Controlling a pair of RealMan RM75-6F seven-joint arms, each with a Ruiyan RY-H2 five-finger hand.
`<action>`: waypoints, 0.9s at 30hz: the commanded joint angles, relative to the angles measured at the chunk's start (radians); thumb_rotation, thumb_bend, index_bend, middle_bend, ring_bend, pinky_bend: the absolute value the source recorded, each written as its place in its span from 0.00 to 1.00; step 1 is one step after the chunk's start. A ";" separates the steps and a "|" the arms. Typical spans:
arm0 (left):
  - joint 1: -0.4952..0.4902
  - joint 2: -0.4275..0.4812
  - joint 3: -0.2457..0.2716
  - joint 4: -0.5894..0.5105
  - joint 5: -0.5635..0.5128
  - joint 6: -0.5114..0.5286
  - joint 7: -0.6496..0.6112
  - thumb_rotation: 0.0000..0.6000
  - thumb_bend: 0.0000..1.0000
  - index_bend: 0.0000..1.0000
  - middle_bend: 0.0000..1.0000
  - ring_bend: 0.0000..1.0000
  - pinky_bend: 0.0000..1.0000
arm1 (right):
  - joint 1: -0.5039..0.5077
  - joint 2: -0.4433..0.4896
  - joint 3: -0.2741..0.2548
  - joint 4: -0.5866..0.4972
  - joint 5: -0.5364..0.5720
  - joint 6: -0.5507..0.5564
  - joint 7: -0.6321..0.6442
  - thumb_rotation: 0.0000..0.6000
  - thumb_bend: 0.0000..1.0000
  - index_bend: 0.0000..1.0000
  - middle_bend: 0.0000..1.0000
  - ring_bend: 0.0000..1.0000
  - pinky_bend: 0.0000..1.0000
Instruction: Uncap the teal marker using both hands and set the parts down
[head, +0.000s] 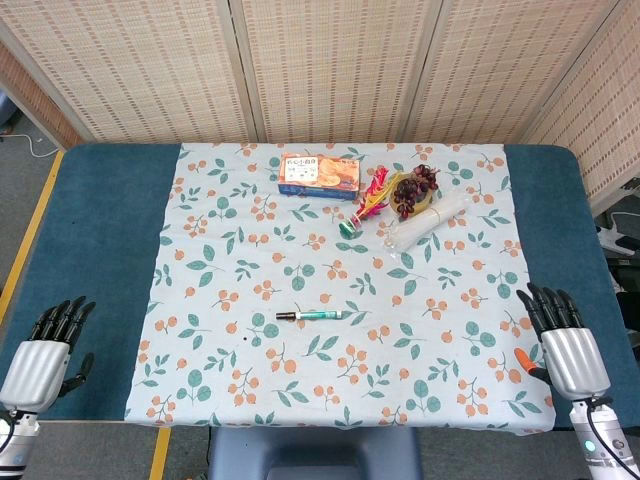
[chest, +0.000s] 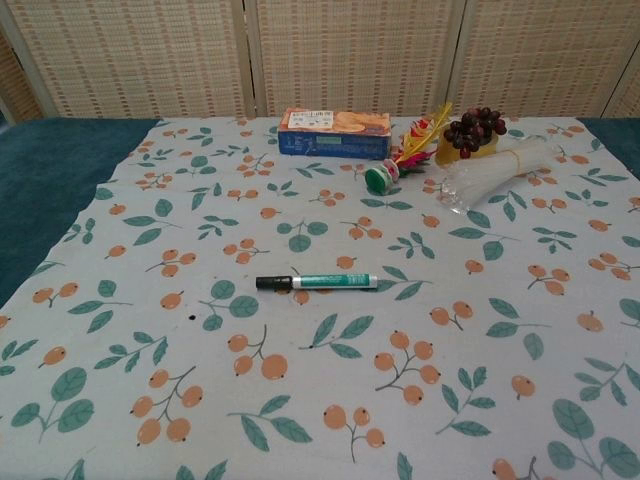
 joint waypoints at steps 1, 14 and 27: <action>-0.002 -0.001 0.002 -0.014 0.010 0.002 0.009 1.00 0.46 0.00 0.00 0.00 0.09 | 0.000 -0.058 0.021 0.048 -0.016 0.049 -0.020 1.00 0.16 0.00 0.00 0.00 0.00; -0.012 0.026 0.006 -0.008 0.024 -0.008 -0.085 1.00 0.46 0.00 0.00 0.00 0.09 | 0.212 -0.309 0.089 0.009 -0.017 -0.202 -0.231 1.00 0.19 0.19 0.22 0.00 0.00; -0.007 0.067 0.012 -0.012 0.022 -0.007 -0.170 1.00 0.46 0.00 0.00 0.00 0.09 | 0.442 -0.615 0.203 0.102 0.178 -0.410 -0.553 1.00 0.21 0.30 0.30 0.00 0.00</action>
